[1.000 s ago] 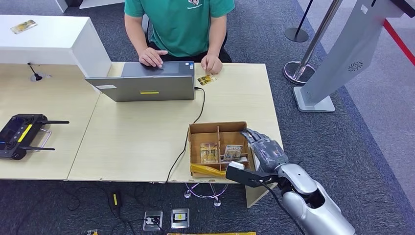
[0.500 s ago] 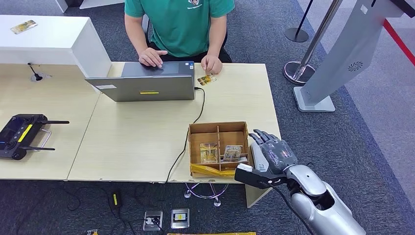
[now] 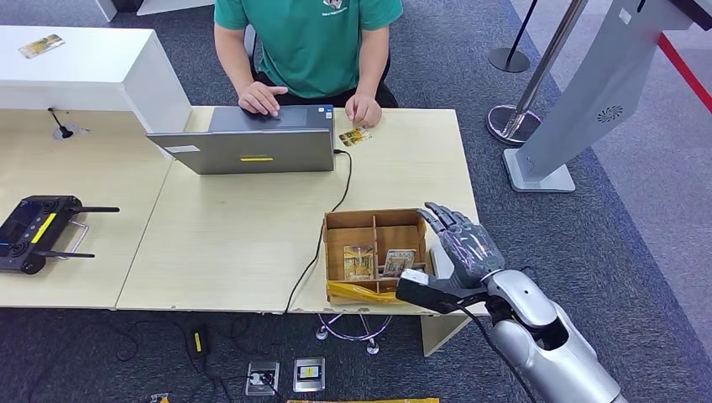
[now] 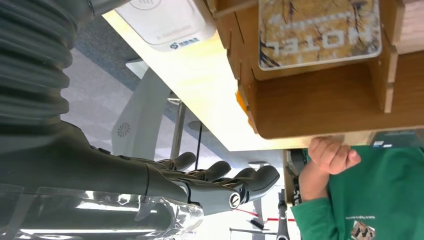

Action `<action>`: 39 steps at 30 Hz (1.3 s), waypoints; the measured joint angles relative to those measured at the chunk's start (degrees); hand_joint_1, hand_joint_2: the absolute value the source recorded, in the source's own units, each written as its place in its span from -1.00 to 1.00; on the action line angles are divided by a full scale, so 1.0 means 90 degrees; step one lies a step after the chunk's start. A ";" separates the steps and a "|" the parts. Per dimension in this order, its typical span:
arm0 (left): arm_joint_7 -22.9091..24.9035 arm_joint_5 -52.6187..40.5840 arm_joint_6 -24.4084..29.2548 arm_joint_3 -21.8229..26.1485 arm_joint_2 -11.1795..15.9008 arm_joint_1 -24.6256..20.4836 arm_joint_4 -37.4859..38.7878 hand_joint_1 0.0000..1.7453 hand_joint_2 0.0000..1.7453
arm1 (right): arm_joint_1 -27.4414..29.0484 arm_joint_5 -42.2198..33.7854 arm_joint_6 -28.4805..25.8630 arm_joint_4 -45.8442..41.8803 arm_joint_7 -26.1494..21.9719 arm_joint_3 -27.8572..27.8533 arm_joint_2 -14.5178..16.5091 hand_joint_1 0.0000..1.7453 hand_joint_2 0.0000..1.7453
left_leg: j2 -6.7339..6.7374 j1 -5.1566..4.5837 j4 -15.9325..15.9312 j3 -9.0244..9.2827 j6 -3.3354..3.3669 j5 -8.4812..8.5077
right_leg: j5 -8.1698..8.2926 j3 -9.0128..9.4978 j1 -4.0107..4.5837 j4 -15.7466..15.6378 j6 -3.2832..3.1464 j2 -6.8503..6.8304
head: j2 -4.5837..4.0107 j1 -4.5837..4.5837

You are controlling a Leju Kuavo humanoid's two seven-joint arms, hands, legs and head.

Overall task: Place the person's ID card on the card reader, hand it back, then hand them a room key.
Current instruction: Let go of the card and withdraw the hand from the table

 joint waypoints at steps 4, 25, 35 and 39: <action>-0.0010 -0.0001 0.0001 -0.0002 0.0000 -0.0002 0.0000 -1.00 -1.00 | -0.0084 0.0008 0.0021 0.0000 -0.0049 0.0000 0.0066 -1.00 1.00 | 0.0000 0.0000 0.0000 0.0000 0.0000 0.0000 | 0.0000 0.0000 0.0000 0.0000 0.0000 0.0000 | 0.0000 0.0001; -0.0077 -0.0061 -0.0109 -0.0073 0.0069 -0.0002 0.0000 -1.00 -1.00 | 0.0041 0.0040 0.0907 -0.0014 0.0100 0.0029 0.0123 -1.00 1.00 | 0.0000 0.0000 0.0000 0.0000 0.0000 0.0000 | 0.0000 -0.0001 0.0000 0.0000 0.0000 0.0001 | 0.0000 0.0001; -0.0139 -0.0083 -0.0109 -0.0145 0.0075 -0.0002 0.0000 -1.00 -1.00 | 0.0038 0.0005 0.0913 -0.0064 0.0036 0.0030 0.0177 -1.00 1.00 | 0.0000 0.0000 0.0000 0.0000 0.0000 0.0000 | 0.0000 0.0000 0.0000 0.0000 0.0000 0.0000 | 0.0000 0.0001; -0.0162 -0.0096 -0.0111 -0.0165 0.0075 -0.0002 0.0000 -1.00 -1.00 | 0.0039 0.0012 0.0920 -0.0075 0.0019 0.0038 0.0235 -1.00 1.00 | 0.0000 0.0000 0.0000 0.0000 0.0000 0.0000 | 0.0000 0.0000 0.0001 0.0000 0.0000 0.0000 | 0.0000 0.0000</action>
